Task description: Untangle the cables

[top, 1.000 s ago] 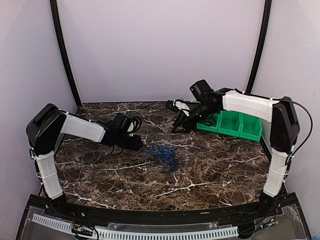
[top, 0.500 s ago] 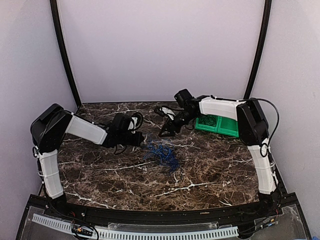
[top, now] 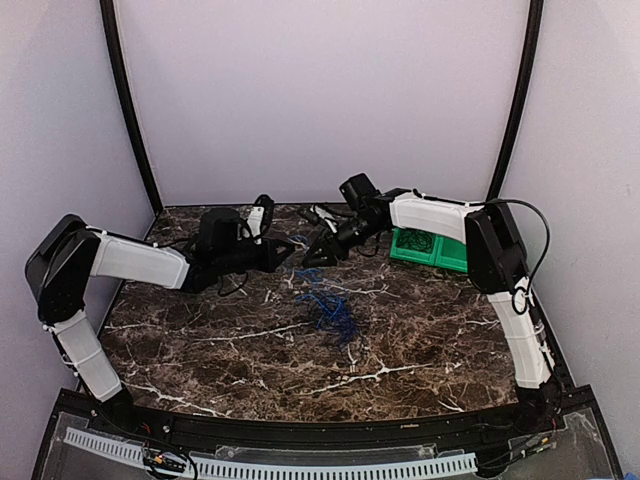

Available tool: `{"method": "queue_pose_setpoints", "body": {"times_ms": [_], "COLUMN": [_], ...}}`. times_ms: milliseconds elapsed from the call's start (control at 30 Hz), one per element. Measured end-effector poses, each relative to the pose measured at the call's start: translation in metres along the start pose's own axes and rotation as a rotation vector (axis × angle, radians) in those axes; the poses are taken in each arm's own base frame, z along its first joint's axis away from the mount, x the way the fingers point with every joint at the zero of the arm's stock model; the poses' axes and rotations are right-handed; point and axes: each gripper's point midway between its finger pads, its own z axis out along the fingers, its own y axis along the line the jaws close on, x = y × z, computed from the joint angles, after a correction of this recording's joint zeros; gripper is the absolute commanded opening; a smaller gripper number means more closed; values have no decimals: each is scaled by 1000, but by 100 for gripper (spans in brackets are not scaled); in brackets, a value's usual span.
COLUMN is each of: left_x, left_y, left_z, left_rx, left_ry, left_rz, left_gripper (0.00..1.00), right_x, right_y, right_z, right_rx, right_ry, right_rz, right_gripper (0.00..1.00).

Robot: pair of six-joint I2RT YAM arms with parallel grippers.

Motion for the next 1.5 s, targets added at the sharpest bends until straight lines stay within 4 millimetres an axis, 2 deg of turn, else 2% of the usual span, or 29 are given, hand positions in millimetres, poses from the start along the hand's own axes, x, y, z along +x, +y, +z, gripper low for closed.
{"method": "queue_pose_setpoints", "body": {"times_ms": [100, 200, 267, 433, 500, 600, 733, 833, 933, 1133, 1233, 1267, 1333, 1500], "left_x": [-4, -1, 2, 6, 5, 4, 7, 1, -16, -40, -44, -44, -42, -24], "left_y": [-7, -11, -12, -18, -21, -21, -17, -20, -32, -50, -51, -50, -44, -18], "left_z": [-3, -3, -4, -7, -9, -14, -17, -17, -19, -25, -24, -23, -15, 5], "left_rx": [29, 46, 49, 54, 55, 46, 28, 43, 103, 198, 203, 200, 178, 85], "left_ry": [-3, 10, 24, 47, 49, 45, 40, 13, -53, -147, -167, -167, -168, -156], "left_rz": [1, 0, -2, -2, -1, -2, -25, -50, -74, -99, -108, -112, -128, -168], "left_gripper": [0, 0, 0, 0, 4, 18, 33, 35, 36, 35, 27, 25, 14, 8], "right_x": [-2, -6, -7, -9, -14, -29, -58, -78, -84, -80, -80, -80, -80, -82], "right_y": [7, 13, 16, 19, 21, 28, 52, 67, 74, 74, 75, 76, 80, 92], "right_z": [0, 1, 1, -4, -10, -26, -55, -72, -74, -67, -67, -66, -65, -66], "right_rx": [-37, -71, -84, -67, -41, -2, 29, 46, 50, 59, 56, 50, 36, -16], "right_ry": [-13, -27, -35, -38, -38, -54, -104, -142, -150, -130, -130, -129, -130, -137], "right_rz": [10, 26, 36, 36, 23, -10, -72, -119, -133, -119, -119, -119, -120, -121], "right_gripper": [38, 18, 0, 0, 0, 0, 0, 0, 0, 0, 0, 0, 0, 0]}}
